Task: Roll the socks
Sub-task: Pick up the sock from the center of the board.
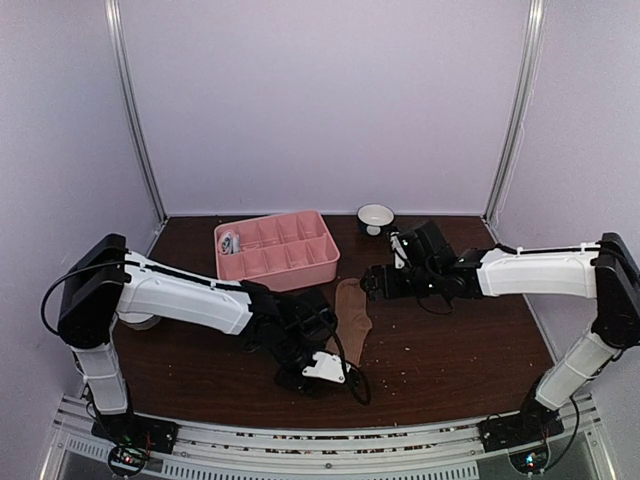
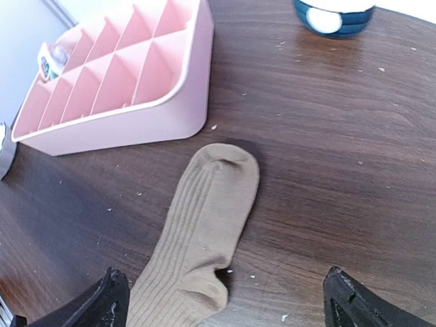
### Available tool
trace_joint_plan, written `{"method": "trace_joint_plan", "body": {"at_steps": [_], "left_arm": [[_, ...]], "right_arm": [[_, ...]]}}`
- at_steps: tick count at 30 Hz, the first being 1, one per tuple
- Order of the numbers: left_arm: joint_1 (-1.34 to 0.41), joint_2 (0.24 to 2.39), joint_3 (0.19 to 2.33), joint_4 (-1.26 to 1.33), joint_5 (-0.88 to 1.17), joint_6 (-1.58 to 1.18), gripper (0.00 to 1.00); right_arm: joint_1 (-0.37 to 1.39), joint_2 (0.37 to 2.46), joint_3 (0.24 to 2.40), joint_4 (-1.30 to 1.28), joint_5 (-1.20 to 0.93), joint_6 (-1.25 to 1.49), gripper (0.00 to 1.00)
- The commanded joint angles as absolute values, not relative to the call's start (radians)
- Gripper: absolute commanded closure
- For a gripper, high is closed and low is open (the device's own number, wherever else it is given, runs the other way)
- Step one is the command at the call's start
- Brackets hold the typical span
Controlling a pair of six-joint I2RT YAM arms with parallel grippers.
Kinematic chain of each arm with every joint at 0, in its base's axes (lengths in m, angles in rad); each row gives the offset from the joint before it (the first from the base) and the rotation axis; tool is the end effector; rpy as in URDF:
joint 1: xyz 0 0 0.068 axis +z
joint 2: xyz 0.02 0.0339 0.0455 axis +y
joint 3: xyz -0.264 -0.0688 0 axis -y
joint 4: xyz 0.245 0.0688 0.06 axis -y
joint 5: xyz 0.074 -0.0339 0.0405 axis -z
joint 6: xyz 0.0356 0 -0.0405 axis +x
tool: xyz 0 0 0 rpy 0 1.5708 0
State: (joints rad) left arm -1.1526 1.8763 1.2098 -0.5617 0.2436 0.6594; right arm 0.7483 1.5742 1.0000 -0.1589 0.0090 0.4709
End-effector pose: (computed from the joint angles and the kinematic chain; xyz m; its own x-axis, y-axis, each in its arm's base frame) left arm 0.1406 -0.3375 0.1587 0.2612 0.8764 -0.4047 0.9613 -0.2743 0.0263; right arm 0.2499 0.2315 0.2215 -0.7435 -0.0712 -0.6650 -0.3795 0.8637 0.3318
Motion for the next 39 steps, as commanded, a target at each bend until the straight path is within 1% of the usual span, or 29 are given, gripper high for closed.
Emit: {"method": "trace_joint_plan", "body": {"at_steps": [1, 4, 9, 13, 16, 22, 26, 33, 34, 36, 39], "left_arm": [[-1.152, 1.887, 1.179, -0.523, 0.245, 0.629, 0.61], [-1.151, 1.896, 1.166, -0.493, 0.231, 0.619, 0.61], [-1.151, 1.904, 1.176, -0.473, 0.193, 0.599, 0.62], [-1.151, 1.87, 1.179, -0.516, 0.186, 0.598, 0.64], [-1.151, 1.84, 1.177, -0.561, 0.217, 0.603, 0.64], [-1.15, 1.84, 1.199, -0.539, 0.225, 0.605, 0.66], [-1.15, 1.878, 1.217, -0.522, 0.202, 0.619, 0.71], [-1.15, 1.924, 1.212, -0.509, 0.191, 0.625, 0.74], [-1.15, 1.927, 1.213, -0.508, 0.191, 0.624, 0.75], [-1.15, 1.936, 1.216, -0.508, 0.195, 0.625, 0.75], [-1.15, 1.945, 1.224, -0.501, 0.176, 0.622, 0.76]], "right_arm": [[0.708, 1.495, 0.868, 0.02, 0.058, 0.556, 0.0], [0.683, 1.452, 0.773, 0.125, 0.016, 0.561, 0.0], [0.705, 1.388, 0.707, 0.093, 0.084, 0.512, 0.0], [0.723, 1.305, 0.585, 0.171, 0.061, 0.493, 0.0], [0.764, 1.277, 0.514, 0.225, 0.051, 0.45, 0.0], [0.841, 1.318, 0.486, 0.217, 0.04, 0.402, 0.0], [0.884, 1.339, 0.485, 0.211, 0.062, 0.388, 0.0], [0.938, 1.326, 0.436, 0.263, 0.072, 0.391, 0.0], [0.943, 1.321, 0.424, 0.275, 0.073, 0.397, 0.01], [0.951, 1.312, 0.406, 0.293, 0.075, 0.405, 0.05], [0.967, 1.294, 0.387, 0.303, 0.088, 0.413, 0.07]]}}
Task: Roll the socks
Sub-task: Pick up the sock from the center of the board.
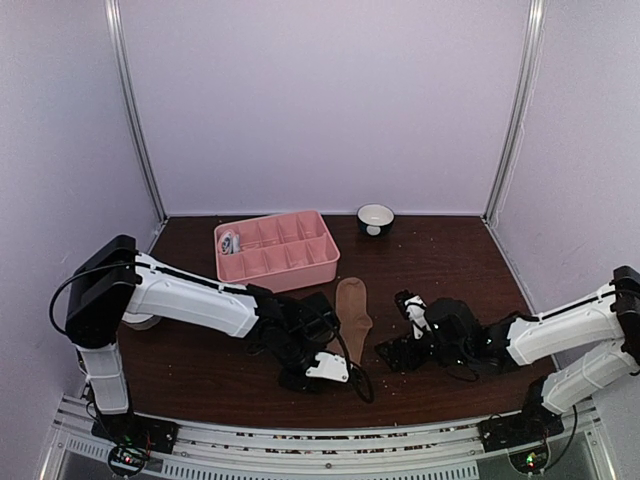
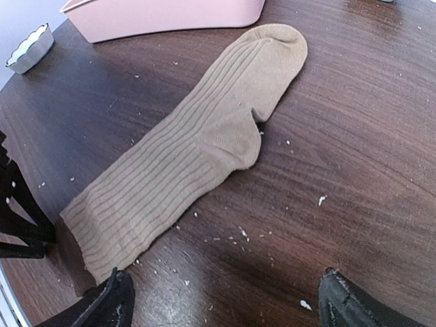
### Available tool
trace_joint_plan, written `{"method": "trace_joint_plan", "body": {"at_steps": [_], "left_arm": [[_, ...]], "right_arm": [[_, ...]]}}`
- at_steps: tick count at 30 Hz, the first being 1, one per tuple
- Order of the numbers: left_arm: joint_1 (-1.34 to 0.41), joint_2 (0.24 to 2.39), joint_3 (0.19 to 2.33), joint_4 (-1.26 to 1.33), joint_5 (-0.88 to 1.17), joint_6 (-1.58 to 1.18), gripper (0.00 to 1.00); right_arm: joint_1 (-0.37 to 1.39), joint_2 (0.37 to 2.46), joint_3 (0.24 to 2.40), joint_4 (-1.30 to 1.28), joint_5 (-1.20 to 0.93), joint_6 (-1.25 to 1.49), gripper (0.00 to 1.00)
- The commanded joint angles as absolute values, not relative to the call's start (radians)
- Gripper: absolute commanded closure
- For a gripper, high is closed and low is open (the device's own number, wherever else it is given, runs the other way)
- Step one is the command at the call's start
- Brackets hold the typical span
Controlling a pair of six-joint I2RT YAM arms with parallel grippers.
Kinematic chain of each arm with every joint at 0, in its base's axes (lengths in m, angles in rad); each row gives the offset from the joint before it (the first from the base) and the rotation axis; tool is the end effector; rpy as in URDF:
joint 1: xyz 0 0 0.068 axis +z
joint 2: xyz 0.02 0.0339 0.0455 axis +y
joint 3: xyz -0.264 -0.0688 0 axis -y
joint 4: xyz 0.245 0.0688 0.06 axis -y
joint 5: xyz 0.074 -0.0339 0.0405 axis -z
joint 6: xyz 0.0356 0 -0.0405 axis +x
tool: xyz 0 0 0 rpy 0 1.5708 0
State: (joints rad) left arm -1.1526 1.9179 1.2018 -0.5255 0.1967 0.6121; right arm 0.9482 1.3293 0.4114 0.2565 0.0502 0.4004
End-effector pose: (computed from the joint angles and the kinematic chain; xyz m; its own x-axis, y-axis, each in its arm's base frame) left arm 0.1436 -0.3402 0.1431 0.2152 0.9034 -0.3708 0.9753 -0.2182 0.0344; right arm 0.1413 0.1938 0.1444 -0.6371 -0.2200 -0.7387 -0.5863 0.7605 0.2792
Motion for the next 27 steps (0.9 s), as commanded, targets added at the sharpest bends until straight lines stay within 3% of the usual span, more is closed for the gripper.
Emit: {"method": "trace_joint_plan", "body": {"at_steps": [1, 5, 6, 7, 14, 16, 21, 27], "left_arm": [[-1.15, 1.944, 1.232, -0.51, 0.177, 0.621, 0.77], [-1.15, 1.911, 1.244, -0.558, 0.2, 0.626, 0.78], [-1.15, 1.898, 1.242, -0.566, 0.199, 0.629, 0.79], [-1.149, 1.884, 1.24, -0.571, 0.197, 0.631, 0.78], [-1.147, 1.858, 1.237, -0.522, 0.19, 0.613, 0.6], [-1.147, 1.883, 1.247, -0.512, 0.18, 0.613, 0.58], [-1.147, 1.949, 1.267, -0.511, 0.184, 0.621, 0.6], [-1.147, 1.983, 1.276, -0.497, 0.167, 0.625, 0.64]], "right_arm": [[0.972, 1.285, 0.38, 0.304, 0.093, 0.413, 0.08], [0.975, 1.221, 0.348, 0.322, 0.118, 0.417, 0.12], [0.973, 1.206, 0.344, 0.316, 0.135, 0.423, 0.1], [0.973, 1.192, 0.341, 0.31, 0.155, 0.431, 0.01], [0.969, 1.121, 0.351, 0.189, 0.355, 0.557, 0.0], [0.967, 1.108, 0.381, 0.061, 0.43, 0.639, 0.0], [0.964, 1.048, 0.333, 0.108, 0.382, 0.615, 0.0], [0.965, 1.052, 0.286, 0.206, 0.285, 0.548, 0.13]]}}
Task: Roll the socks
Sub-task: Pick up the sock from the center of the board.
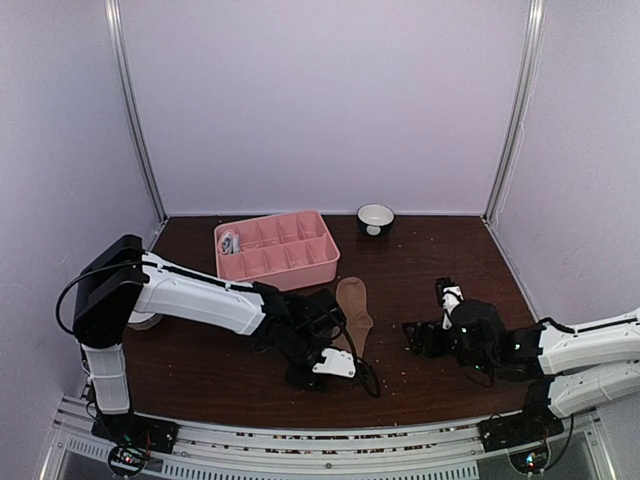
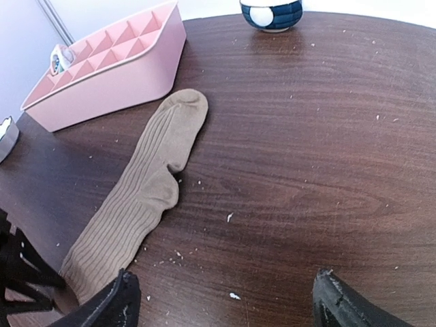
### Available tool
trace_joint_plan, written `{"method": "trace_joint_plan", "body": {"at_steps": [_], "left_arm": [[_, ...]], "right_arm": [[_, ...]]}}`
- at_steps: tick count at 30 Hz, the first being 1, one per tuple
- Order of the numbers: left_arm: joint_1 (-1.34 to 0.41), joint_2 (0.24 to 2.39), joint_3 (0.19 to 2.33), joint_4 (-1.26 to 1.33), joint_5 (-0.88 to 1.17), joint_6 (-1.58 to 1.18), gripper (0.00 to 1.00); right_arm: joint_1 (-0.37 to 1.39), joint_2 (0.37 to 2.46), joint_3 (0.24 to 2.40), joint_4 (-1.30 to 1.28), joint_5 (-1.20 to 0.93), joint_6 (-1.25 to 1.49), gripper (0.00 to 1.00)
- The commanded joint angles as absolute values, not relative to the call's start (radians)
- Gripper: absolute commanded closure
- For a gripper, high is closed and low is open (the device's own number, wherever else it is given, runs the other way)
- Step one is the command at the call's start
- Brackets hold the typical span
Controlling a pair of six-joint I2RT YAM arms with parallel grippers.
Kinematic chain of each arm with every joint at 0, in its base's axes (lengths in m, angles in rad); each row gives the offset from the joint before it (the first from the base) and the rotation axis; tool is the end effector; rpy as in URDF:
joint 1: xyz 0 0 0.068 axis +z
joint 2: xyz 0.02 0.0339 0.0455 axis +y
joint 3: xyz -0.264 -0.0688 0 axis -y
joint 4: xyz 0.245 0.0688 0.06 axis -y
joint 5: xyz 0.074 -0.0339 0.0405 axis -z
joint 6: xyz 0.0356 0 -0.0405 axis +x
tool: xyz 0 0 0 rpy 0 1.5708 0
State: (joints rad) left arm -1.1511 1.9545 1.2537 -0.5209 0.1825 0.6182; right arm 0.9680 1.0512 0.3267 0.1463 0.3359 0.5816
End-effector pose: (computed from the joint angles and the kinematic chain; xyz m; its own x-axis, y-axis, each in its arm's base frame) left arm 0.1498 -0.3515 0.1437 0.2231 0.8987 -0.3776 0.9744 -0.2170 0.0593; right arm 0.1243 0.1600 0.1664 -0.6002 0.0428 -0.7987 -0.3489 0.8846 0.3095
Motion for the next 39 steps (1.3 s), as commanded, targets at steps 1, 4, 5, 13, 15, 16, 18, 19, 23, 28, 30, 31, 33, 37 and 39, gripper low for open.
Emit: {"method": "trace_joint_plan", "body": {"at_steps": [1, 4, 5, 13, 15, 16, 18, 19, 23, 28, 30, 31, 33, 37, 39], "left_arm": [[-1.147, 1.988, 1.28, -0.497, 0.164, 0.624, 0.65], [-1.137, 2.001, 1.29, -0.509, 0.17, 0.62, 0.69], [-1.132, 2.003, 1.291, -0.516, 0.176, 0.619, 0.71], [-1.093, 2.029, 1.314, -0.607, 0.251, 0.6, 1.0], [-1.078, 2.036, 1.332, -0.641, 0.285, 0.595, 1.0], [-1.068, 2.039, 1.343, -0.659, 0.305, 0.592, 1.0], [-1.046, 2.05, 1.375, -0.698, 0.36, 0.584, 1.0], [-1.034, 2.06, 1.394, -0.723, 0.386, 0.581, 1.0], [-0.992, 2.098, 1.456, -0.811, 0.505, 0.581, 1.0], [-0.976, 2.154, 1.512, -0.903, 0.576, 0.614, 1.0], [-0.974, 2.183, 1.546, -0.947, 0.598, 0.629, 1.0], [-0.973, 2.194, 1.558, -0.962, 0.605, 0.63, 1.0], [-0.969, 2.204, 1.579, -0.983, 0.621, 0.637, 1.0], [-0.957, 2.214, 1.601, -1.009, 0.644, 0.644, 1.0], [-0.956, 2.222, 1.61, -1.026, 0.643, 0.652, 1.0]], "right_arm": [[0.966, 1.055, 0.28, 0.223, 0.26, 0.534, 0.14], [0.971, 1.06, 0.253, 0.3, 0.185, 0.489, 0.17], [0.974, 1.06, 0.237, 0.334, 0.152, 0.466, 0.2], [1.053, 1.101, 0.203, 0.457, 0.043, 0.281, 0.33], [1.096, 1.149, 0.22, 0.454, 0.046, 0.238, 0.33], [1.116, 1.163, 0.227, 0.45, 0.047, 0.215, 0.33], [1.166, 1.22, 0.251, 0.452, 0.054, 0.174, 0.33], [1.195, 1.243, 0.26, 0.459, 0.068, 0.15, 0.33], [1.334, 1.336, 0.307, 0.448, 0.198, 0.041, 0.35], [1.448, 1.456, 0.397, 0.418, 0.384, -0.098, 0.36], [1.481, 1.51, 0.444, 0.399, 0.448, -0.152, 0.39], [1.494, 1.537, 0.464, 0.394, 0.477, -0.175, 0.4], [1.513, 1.59, 0.494, 0.4, 0.521, -0.218, 0.42], [1.525, 1.66, 0.531, 0.424, 0.562, -0.288, 0.45], [1.525, 1.691, 0.542, 0.431, 0.571, -0.323, 0.47]]}}
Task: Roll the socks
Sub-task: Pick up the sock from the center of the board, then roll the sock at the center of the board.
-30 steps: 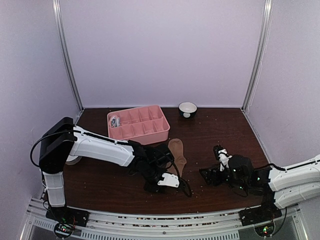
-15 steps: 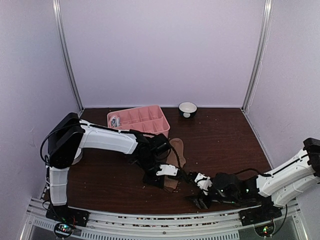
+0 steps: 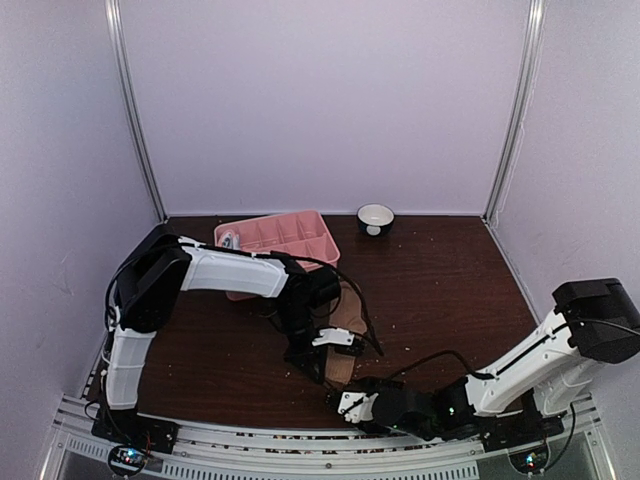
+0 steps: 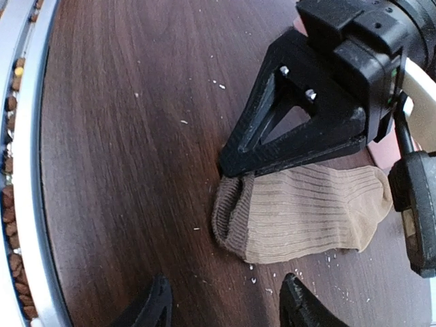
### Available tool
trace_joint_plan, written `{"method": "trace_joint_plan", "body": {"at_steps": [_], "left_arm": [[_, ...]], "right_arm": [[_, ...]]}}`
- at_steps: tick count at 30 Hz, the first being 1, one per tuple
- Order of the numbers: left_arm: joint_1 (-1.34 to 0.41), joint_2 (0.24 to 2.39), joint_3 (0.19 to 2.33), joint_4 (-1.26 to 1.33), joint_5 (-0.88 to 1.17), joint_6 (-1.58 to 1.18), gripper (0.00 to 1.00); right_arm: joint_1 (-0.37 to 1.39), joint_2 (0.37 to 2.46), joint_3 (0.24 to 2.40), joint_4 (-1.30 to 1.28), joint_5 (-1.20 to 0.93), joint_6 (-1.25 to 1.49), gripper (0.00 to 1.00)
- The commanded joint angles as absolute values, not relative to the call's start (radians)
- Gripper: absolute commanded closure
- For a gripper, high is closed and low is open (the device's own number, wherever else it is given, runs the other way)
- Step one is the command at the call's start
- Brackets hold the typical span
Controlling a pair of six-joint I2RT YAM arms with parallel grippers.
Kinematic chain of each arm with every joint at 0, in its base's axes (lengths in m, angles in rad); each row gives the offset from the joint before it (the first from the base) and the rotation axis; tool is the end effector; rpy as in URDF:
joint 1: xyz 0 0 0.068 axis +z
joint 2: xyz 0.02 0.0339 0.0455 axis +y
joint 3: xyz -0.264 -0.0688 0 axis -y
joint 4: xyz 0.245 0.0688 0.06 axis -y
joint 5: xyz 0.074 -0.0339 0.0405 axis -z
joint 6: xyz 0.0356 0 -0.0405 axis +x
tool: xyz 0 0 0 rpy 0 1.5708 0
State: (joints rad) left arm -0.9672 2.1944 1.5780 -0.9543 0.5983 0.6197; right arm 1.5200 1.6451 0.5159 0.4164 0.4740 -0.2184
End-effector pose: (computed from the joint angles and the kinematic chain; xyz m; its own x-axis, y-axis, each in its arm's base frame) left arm 0.2155 -0.3479 0.1317 -0.0669 0.9426 -0.3272 0.8835 -0.0964 -0.4584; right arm 0.0304 0.2773 0.1118 0.1563 -0.7221 -0.6739 -0.8576 0.2393 -0.4553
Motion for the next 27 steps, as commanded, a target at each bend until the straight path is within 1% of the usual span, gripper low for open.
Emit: {"method": "trace_joint_plan", "body": {"at_steps": [1, 3, 9, 14, 19, 21, 23, 25, 26, 27], "left_arm": [[-0.956, 2.227, 1.614, -1.033, 0.645, 0.655, 1.0], [-0.956, 2.232, 1.618, -1.041, 0.646, 0.658, 1.0], [-0.955, 2.238, 1.627, -1.047, 0.651, 0.658, 1.0], [-0.954, 2.24, 1.632, -1.054, 0.655, 0.66, 1.0], [-0.954, 2.242, 1.637, -1.054, 0.664, 0.656, 1.0], [-0.954, 2.244, 1.638, -1.054, 0.666, 0.655, 1.0], [-0.954, 2.241, 1.633, -1.054, 0.666, 0.658, 0.92], [-0.951, 2.225, 1.613, -1.037, 0.66, 0.658, 0.79], [-0.95, 2.212, 1.596, -1.021, 0.653, 0.653, 0.75], [-0.946, 2.195, 1.574, -0.997, 0.644, 0.651, 0.69]], "right_arm": [[1.525, 1.704, 0.545, 0.434, 0.569, -0.342, 0.47], [1.525, 1.728, 0.557, 0.442, 0.576, -0.379, 0.48], [1.521, 1.791, 0.596, 0.443, 0.592, -0.489, 0.57], [1.508, 1.822, 0.62, 0.435, 0.586, -0.523, 0.62], [1.502, 1.839, 0.653, 0.422, 0.571, -0.524, 0.66], [1.5, 1.853, 0.669, 0.417, 0.572, -0.509, 0.71], [1.498, 1.858, 0.67, 0.424, 0.578, -0.472, 0.83], [1.491, 1.846, 0.659, 0.424, 0.569, -0.421, 0.95], [1.489, 1.839, 0.653, 0.421, 0.56, -0.394, 1.0], [1.486, 1.83, 0.645, 0.417, 0.55, -0.366, 1.0]]}}
